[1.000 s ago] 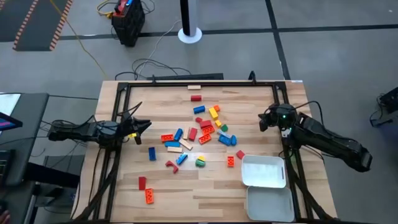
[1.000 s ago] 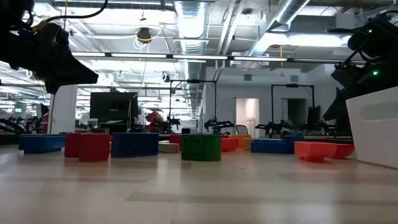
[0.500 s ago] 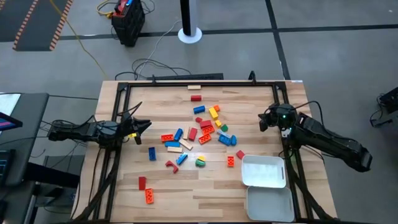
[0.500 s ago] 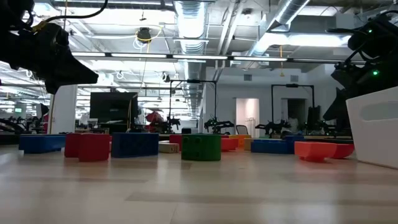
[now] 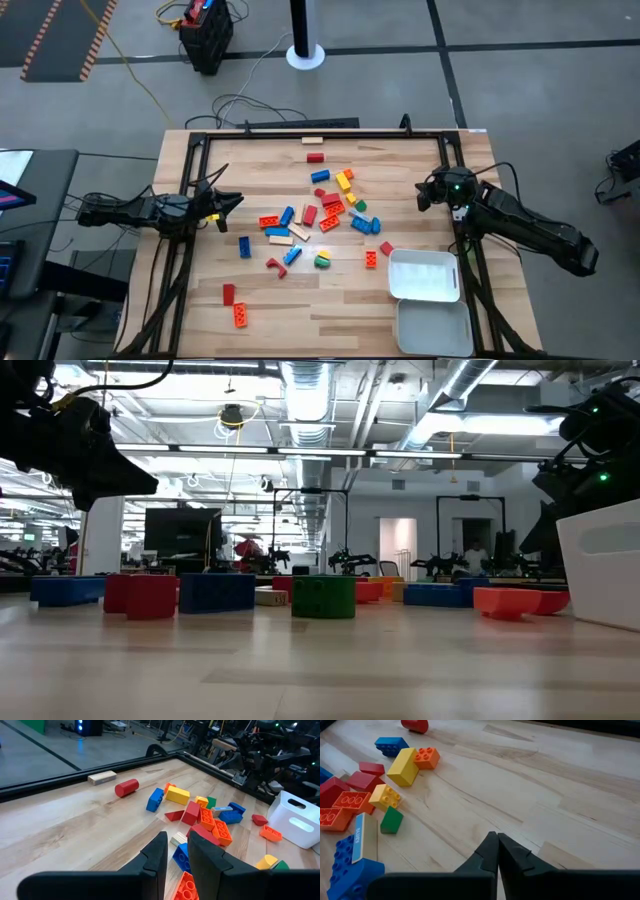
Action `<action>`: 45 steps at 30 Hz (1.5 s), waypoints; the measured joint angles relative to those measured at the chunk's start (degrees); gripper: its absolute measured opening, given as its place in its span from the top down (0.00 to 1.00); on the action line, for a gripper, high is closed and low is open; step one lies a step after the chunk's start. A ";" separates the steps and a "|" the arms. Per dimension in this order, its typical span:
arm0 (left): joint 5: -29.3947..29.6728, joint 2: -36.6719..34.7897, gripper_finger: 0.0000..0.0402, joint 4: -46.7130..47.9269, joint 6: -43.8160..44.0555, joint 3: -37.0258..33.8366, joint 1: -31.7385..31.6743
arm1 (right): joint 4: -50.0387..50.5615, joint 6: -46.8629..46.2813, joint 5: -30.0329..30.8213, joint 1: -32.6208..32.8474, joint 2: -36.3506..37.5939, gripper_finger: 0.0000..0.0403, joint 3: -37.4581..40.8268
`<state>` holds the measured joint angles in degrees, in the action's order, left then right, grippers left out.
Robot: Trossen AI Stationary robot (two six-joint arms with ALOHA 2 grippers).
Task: Sort blocks by size
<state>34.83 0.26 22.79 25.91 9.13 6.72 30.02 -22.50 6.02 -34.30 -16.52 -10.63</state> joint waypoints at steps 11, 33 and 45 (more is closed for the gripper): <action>-0.01 0.01 0.83 0.01 0.00 0.01 0.00 | -0.02 0.02 0.00 -0.02 0.00 0.91 0.00; 0.00 0.01 0.83 0.02 0.00 0.00 0.00 | 0.00 0.01 -0.01 -0.02 -0.01 0.91 0.00; 0.08 0.02 0.83 -0.83 -5.02 -0.07 0.00 | -0.02 0.00 0.00 -0.02 -0.01 0.91 0.00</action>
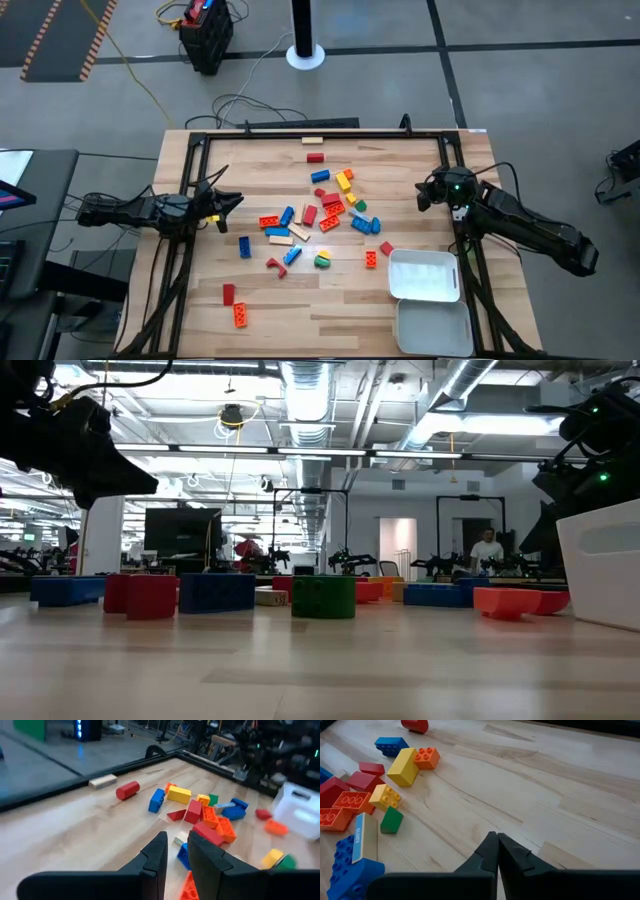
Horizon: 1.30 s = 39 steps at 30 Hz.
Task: Sort blocks by size
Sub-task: Put the small blue game piece into the white bin
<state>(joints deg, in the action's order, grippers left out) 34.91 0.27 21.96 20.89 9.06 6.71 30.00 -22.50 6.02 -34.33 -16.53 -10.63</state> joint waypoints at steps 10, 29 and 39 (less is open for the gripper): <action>-2.32 0.08 0.83 -2.95 22.19 -0.04 -0.01 | 0.02 0.01 0.00 0.02 0.01 0.91 0.00; -2.48 0.04 0.83 -3.33 44.05 -0.02 -0.01 | -0.01 -0.01 0.00 0.01 0.02 0.91 0.00; -6.64 1.76 0.83 -8.57 41.14 0.02 0.01 | -19.20 -35.40 -3.87 -0.20 0.03 0.91 0.00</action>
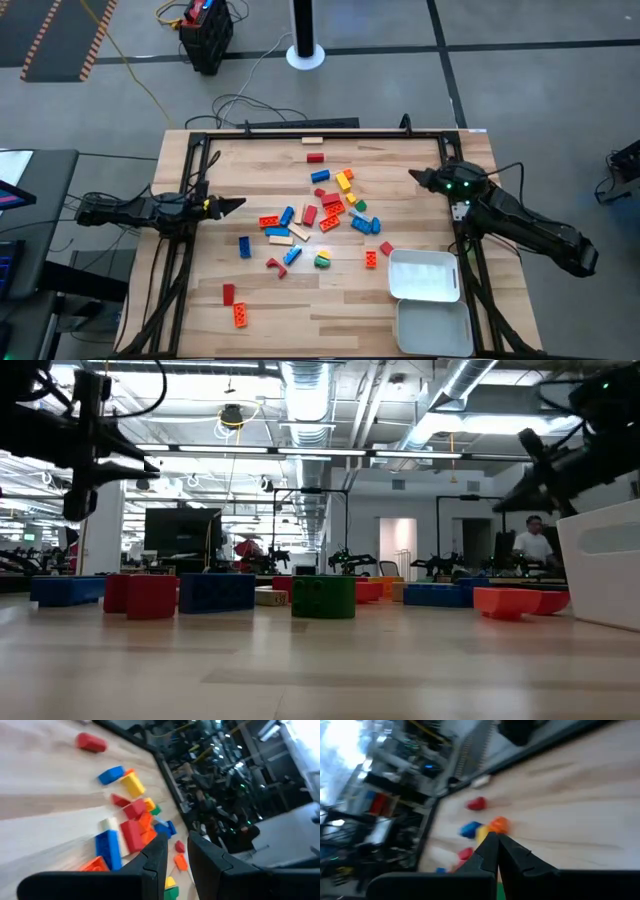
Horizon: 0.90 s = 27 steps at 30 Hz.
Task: Sort blocks by size
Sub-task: Put the small blue game piece into the white bin
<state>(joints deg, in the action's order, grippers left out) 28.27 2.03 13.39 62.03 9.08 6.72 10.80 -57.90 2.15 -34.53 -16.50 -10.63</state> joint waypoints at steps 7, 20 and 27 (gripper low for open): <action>-0.02 6.63 0.83 -7.05 -8.25 2.19 -0.02 | -2.92 -5.52 3.70 0.77 -0.04 0.91 0.00; -0.05 18.68 0.83 -3.85 -17.67 14.00 0.00 | -3.18 -10.85 3.99 0.68 -0.04 0.91 0.00; -2.55 21.30 0.83 6.61 -20.57 23.26 0.00 | -6.25 -16.97 1.17 0.70 -0.06 0.91 0.04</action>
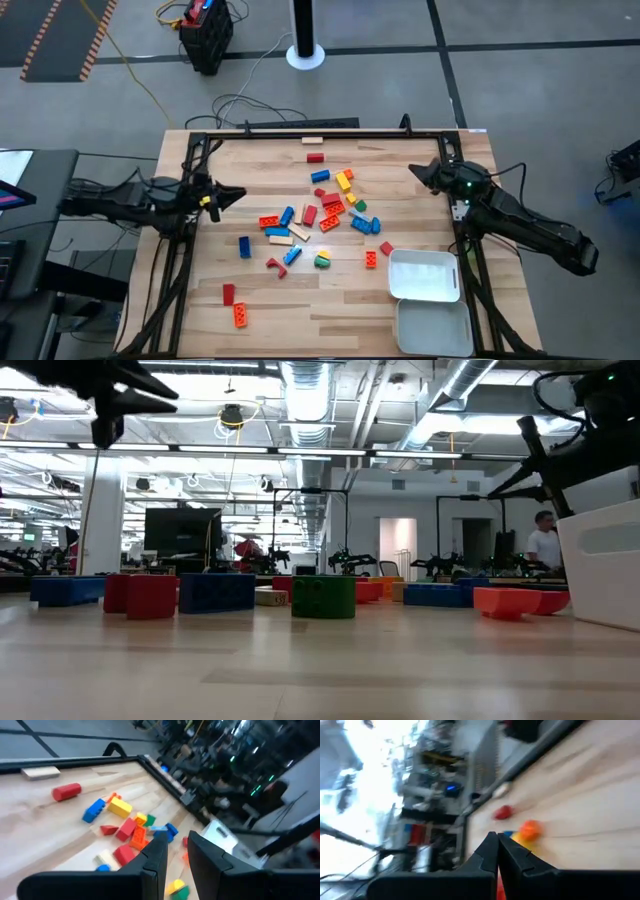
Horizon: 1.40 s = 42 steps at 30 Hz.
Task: Sort blocks by size
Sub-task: Put the small blue game piece into the white bin
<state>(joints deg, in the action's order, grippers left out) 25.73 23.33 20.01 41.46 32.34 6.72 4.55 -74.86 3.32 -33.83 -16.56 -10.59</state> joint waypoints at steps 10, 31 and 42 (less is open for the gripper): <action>0.15 4.57 0.83 7.85 -4.16 9.44 -0.02 | -13.01 22.96 -11.68 7.09 -4.71 0.91 -10.59; -4.26 25.83 0.65 18.29 -12.96 19.79 -11.11 | 42.34 27.45 -9.29 27.20 -55.90 0.41 -42.08; -28.57 27.82 0.61 17.95 -31.70 21.26 -26.45 | 43.02 2.68 -6.61 32.00 -68.12 0.28 -44.92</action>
<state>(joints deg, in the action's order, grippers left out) -2.84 51.15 37.96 9.76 53.60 -19.73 47.57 -72.19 -3.29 -1.83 -84.67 -55.51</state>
